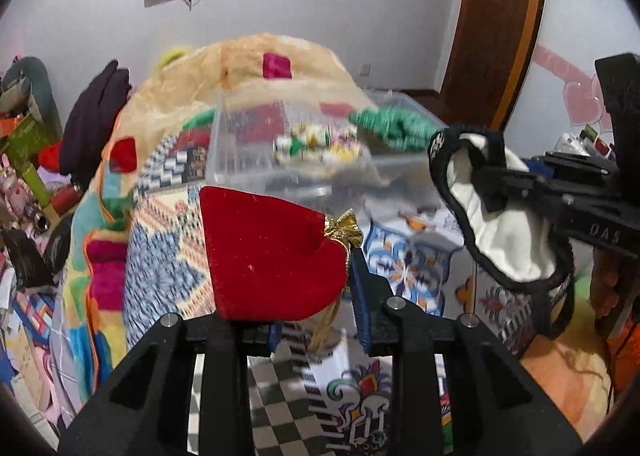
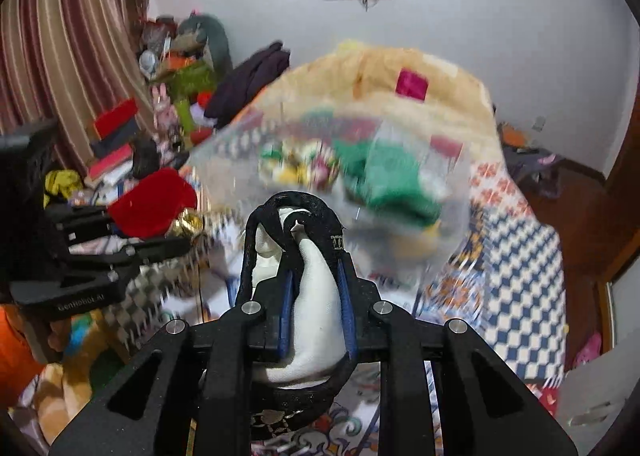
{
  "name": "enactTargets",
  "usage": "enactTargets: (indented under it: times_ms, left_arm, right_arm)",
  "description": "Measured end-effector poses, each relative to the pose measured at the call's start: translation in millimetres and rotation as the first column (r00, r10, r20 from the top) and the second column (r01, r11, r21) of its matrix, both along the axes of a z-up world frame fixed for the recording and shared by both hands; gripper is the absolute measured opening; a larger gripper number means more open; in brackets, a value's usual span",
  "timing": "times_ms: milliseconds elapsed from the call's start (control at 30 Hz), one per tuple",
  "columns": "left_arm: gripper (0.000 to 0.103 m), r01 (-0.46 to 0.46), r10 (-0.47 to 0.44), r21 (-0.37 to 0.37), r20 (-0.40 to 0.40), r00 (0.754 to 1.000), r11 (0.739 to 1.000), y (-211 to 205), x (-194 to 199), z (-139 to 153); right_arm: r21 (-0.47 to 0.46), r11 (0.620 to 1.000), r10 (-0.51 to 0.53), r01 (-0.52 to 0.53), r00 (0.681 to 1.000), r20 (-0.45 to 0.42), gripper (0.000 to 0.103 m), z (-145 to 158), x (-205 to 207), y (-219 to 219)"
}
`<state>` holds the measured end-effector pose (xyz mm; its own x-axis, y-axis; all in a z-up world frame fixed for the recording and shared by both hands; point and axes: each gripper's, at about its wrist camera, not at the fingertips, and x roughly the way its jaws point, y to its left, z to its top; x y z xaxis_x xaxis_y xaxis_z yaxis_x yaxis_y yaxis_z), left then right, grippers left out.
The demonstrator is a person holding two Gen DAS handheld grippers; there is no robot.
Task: Organize soft objects
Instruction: 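Lower the pouch into the clear box with the left tool while the right tool drops the mask in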
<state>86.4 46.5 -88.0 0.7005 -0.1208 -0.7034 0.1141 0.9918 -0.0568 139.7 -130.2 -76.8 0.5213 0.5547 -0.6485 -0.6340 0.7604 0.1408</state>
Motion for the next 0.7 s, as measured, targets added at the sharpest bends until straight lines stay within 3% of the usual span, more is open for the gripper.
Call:
enactTargets:
  times_ms: [333, 700]
  left_arm:
    - [0.029, -0.016, 0.016, -0.007, 0.109, 0.994, 1.000, 9.6, 21.5, 43.2]
    - [0.029, -0.021, 0.023, -0.020, 0.120, 0.993, 1.000, 7.6, 67.2, 51.3]
  right_arm:
    - [0.116, 0.990, -0.089, 0.076, 0.990, 0.113, 0.019, 48.2, 28.7, 0.1]
    - [0.152, 0.975, -0.181, 0.161, 0.976, 0.125, 0.019, 52.1, 72.1, 12.7]
